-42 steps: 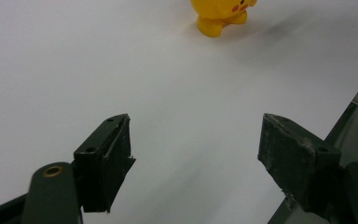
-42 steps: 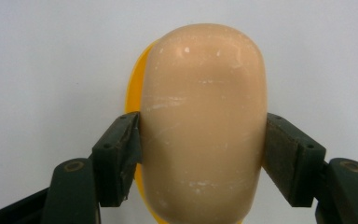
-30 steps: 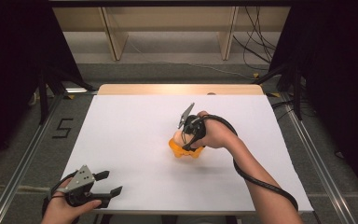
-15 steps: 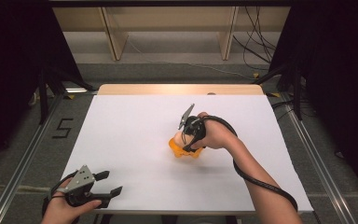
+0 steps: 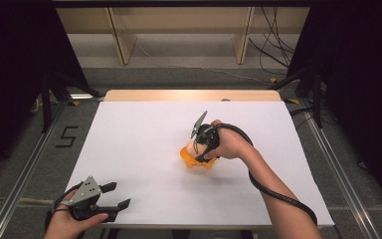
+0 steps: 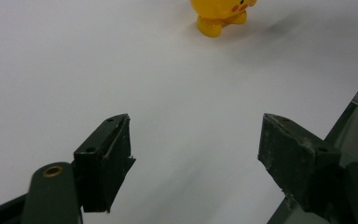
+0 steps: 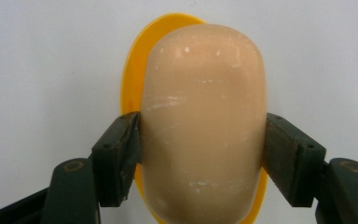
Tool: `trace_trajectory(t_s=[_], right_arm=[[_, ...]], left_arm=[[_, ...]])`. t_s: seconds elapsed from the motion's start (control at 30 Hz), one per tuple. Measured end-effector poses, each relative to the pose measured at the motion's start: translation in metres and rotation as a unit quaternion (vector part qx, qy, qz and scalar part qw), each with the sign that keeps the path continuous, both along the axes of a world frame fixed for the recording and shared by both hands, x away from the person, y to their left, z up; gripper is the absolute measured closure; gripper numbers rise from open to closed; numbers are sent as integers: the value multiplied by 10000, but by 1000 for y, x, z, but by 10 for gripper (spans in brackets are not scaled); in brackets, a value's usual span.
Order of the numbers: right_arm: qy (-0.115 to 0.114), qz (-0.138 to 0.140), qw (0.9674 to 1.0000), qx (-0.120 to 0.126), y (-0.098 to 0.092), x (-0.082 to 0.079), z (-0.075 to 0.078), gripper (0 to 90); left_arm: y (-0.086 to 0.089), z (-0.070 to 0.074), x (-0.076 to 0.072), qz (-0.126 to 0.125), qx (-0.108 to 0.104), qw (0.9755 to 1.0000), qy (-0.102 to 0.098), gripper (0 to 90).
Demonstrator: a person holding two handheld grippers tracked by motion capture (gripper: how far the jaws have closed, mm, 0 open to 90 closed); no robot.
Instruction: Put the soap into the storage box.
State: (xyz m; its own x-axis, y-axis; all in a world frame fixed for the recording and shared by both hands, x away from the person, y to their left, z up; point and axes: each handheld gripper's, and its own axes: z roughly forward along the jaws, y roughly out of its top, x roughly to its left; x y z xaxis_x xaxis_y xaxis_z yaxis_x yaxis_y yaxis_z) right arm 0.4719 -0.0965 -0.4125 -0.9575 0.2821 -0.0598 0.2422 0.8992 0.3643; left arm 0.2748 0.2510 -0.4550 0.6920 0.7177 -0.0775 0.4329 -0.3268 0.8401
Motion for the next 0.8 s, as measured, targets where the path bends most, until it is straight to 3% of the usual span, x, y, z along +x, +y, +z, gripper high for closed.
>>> trace_trajectory(t_s=[0.2,0.23,0.27,0.33,0.67,0.7,0.8], right_arm=[[-9,-30,10000,-8,-1,-1,-1,333],[-13,-40,10000,14,-1,-1,-1,395],[-13,-40,10000,14,-1,-1,-1,395],[-33,-117,9996,251,-2,0,5,397],[-102,-167,9994,278,-5,-9,14,456],[-20,-326,9991,277,-5,-13,14,456],[-141,-198,9992,325,-8,-12,14,454]], left_arm=[[0,0,0,-14,47,10000,3,250],[0,0,0,-18,35,10000,-1,250],[0,0,0,-18,35,10000,-1,251],[0,0,0,-1,42,10000,-10,250],[-2,-1,-1,55,-93,9999,72,250],[0,0,0,-4,-1,10000,-7,250],[0,0,0,-14,38,10000,-2,250]])
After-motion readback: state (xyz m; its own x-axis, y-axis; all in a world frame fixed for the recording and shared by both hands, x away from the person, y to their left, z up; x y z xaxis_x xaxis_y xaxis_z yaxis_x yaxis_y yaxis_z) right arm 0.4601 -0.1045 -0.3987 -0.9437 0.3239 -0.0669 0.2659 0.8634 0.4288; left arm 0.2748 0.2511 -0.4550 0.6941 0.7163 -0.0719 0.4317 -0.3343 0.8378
